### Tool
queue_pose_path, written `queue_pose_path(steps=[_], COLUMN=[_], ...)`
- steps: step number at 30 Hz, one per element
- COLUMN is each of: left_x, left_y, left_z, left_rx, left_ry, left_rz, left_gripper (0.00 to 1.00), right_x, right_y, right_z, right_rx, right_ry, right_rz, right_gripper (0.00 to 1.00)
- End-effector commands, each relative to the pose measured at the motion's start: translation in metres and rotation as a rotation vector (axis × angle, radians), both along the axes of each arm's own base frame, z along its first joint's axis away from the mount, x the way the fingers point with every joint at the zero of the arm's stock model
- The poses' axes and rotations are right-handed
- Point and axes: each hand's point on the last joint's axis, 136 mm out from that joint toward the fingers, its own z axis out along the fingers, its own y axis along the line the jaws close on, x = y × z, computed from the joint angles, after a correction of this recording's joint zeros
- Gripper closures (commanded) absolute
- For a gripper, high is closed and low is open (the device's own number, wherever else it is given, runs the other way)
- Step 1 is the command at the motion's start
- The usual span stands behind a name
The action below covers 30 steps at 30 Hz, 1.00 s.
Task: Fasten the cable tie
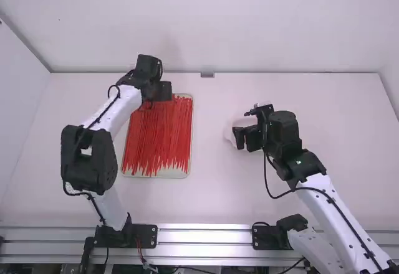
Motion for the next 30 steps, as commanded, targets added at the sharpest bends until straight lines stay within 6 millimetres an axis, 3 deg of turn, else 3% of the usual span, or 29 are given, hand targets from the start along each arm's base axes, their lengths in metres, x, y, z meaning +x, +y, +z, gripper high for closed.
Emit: queue_pose_path(steps=[1,6,10,30], left_x=[0.004,0.001,-0.002,0.020], left_y=[0.003,0.003,0.005,0.005], left_z=[0.018,0.030,0.024,-0.094], left_rx=[0.029,0.045,0.046,0.048], left_ry=[-0.009,0.006,0.022,0.179], left_rz=[-0.008,-0.030,-0.026,0.030], left_gripper=[0.27,0.26,0.25,0.30], right_x=[0.000,0.001,0.001,0.000], right_y=[-0.001,-0.001,-0.001,-0.001], right_z=[-0.003,-0.002,-0.002,-0.003], right_rx=[-0.005,-0.004,-0.003,-0.004], right_ry=[0.002,-0.001,-0.003,0.000], right_rz=[-0.002,-0.002,-0.002,-0.002], right_gripper=[0.02,0.02,0.02,0.02])
